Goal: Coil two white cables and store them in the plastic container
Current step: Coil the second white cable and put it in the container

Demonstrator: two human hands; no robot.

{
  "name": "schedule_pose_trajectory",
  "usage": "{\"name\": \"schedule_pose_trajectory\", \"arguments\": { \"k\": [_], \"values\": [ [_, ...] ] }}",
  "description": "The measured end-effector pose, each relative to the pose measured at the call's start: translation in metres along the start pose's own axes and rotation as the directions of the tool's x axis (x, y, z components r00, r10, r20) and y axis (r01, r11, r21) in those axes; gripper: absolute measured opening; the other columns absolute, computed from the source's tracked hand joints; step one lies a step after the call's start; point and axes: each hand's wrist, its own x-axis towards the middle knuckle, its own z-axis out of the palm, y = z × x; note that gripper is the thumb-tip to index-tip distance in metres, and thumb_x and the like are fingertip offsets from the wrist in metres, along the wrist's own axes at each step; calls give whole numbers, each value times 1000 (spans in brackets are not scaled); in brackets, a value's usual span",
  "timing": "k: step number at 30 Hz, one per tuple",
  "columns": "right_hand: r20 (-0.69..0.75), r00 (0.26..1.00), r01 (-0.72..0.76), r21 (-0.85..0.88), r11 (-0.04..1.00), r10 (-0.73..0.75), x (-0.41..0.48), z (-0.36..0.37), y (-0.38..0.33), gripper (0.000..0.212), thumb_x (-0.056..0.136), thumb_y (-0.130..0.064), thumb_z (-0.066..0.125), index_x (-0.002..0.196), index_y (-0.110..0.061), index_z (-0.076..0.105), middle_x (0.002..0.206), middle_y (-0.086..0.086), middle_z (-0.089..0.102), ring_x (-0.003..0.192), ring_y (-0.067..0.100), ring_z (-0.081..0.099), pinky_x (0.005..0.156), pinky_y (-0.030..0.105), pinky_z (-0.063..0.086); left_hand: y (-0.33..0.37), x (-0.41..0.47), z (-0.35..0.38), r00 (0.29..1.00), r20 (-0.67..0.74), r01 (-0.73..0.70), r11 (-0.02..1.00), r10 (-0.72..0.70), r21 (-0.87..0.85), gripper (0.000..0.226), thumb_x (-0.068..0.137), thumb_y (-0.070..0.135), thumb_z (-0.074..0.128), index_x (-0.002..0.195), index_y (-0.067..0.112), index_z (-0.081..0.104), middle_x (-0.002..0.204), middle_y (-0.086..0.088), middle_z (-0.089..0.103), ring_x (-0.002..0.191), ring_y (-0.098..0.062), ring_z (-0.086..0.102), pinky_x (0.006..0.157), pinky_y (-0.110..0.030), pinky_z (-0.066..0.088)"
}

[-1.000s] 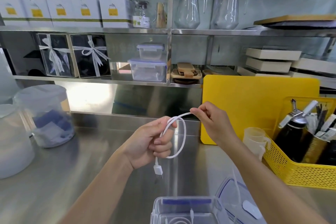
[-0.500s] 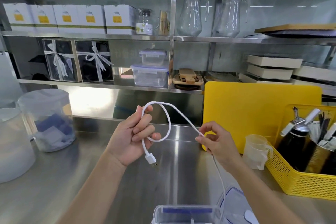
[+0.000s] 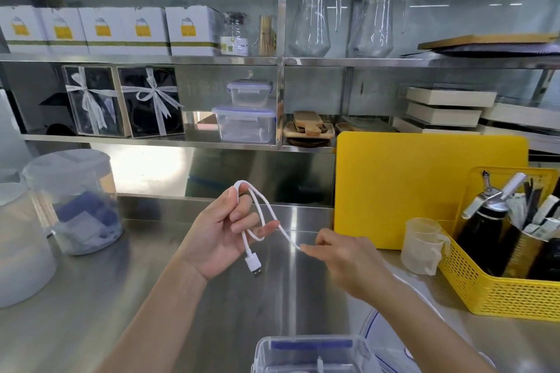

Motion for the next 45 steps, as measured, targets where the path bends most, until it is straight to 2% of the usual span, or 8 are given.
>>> {"name": "schedule_pose_trajectory", "arguments": {
  "k": [3,6,17,24,27,33,38,45],
  "values": [
    [80,989,112,115,987,-121,4,-24,-13,28,84,-5,56,106,-19,67,87,5,65,68,26,58,50,34,41,-7,0,-1,1000,9,13,998,-14,57,14,92,25,39,88,15,49,55,4,46,46,-11,49,86,-59,51],
    [44,975,205,197,959,-218,10,-45,-27,21,82,-8,58,96,-18,69,83,1,66,67,21,59,48,28,38,-15,1,2,998,-12,56,991,-55,119,11,90,25,42,91,14,45,72,-6,64,59,-23,64,67,-51,58],
    [68,982,142,356,924,-177,13,-47,-38,19,86,-6,55,97,-13,69,116,-1,67,111,18,59,79,44,52,-29,-3,16,987,-152,96,965,-60,243,18,100,26,32,90,14,42,98,-14,73,62,-30,69,47,-36,55],
    [-100,988,144,376,916,-114,13,-49,-38,5,78,-9,65,76,-10,69,73,8,65,65,13,54,54,32,46,-37,-8,21,986,-139,154,796,-88,585,18,99,27,34,92,13,45,64,-3,68,49,-20,63,50,-27,52],
    [-143,990,57,293,954,-15,19,-50,-33,18,74,-24,69,67,-8,63,64,7,60,57,17,48,50,35,41,-44,-13,26,980,-107,194,710,-166,677,27,100,27,35,79,13,45,47,-1,54,34,-9,38,38,-20,37],
    [-25,965,-217,476,852,260,30,-56,-6,25,72,-30,73,69,-7,63,61,4,60,55,12,46,51,28,37,-39,-20,17,960,-19,262,874,-279,409,25,95,21,37,81,8,52,39,-1,37,32,-5,19,34,-13,22],
    [-9,969,-214,464,860,246,29,-45,5,24,70,-35,73,68,-13,63,59,-7,56,56,6,46,49,23,35,-36,-26,9,929,82,301,867,-361,398,26,88,28,47,74,12,63,38,3,40,30,-3,23,33,-14,28],
    [-35,923,-263,672,692,384,15,-17,33,22,76,-33,66,64,-14,69,52,0,54,49,4,41,46,15,31,-34,-38,3,958,160,241,970,-239,6,23,78,30,71,81,9,63,39,8,34,36,-7,21,36,-16,36]
  ]
}}
